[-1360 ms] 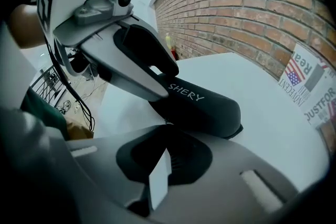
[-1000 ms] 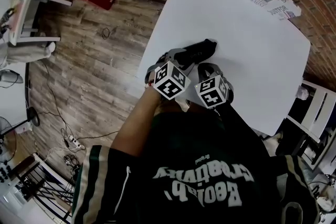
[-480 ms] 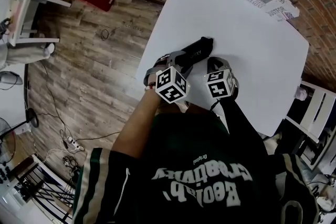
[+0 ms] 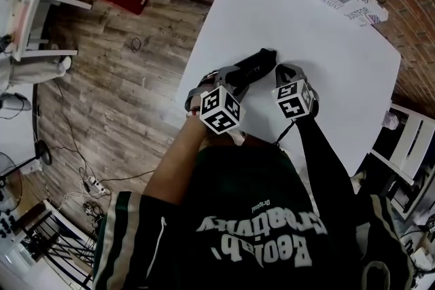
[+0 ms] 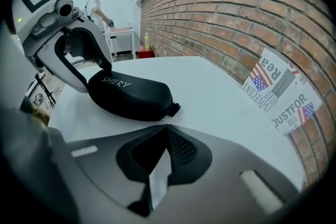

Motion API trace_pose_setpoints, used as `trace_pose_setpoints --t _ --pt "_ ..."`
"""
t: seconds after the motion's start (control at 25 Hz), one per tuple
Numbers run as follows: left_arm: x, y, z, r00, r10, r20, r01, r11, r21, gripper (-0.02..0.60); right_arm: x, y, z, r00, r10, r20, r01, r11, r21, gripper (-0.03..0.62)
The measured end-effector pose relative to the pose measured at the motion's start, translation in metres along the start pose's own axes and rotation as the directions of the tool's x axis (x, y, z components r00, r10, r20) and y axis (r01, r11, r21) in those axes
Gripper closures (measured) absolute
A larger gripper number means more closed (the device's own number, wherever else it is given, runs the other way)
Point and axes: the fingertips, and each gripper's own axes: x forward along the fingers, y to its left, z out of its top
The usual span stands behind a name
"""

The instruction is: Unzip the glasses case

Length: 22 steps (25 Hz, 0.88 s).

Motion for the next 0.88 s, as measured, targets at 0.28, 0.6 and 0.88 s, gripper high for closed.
trace_pose_setpoints --t 0.28,0.6,0.88 --pt "0.001 0.000 0.000 1.000 0.011 0.005 -0.011 1.000 -0.009 0.393 0.007 -0.007 0.006 1.000 0.008 0.009 -0.008 0.997 -0.078 0.580" --pt "-0.014 0.003 0.009 0.993 0.071 0.099 -0.046 0.971 -0.233 0.390 -0.008 0.004 -0.003 0.996 0.086 0.039 -0.086 0.996 -0.006 0.580" --pt "-0.008 -0.059 0.018 0.978 -0.113 0.173 0.162 0.938 -0.305 0.410 -0.021 0.029 -0.015 0.991 0.125 0.056 -0.132 0.980 0.149 0.580"
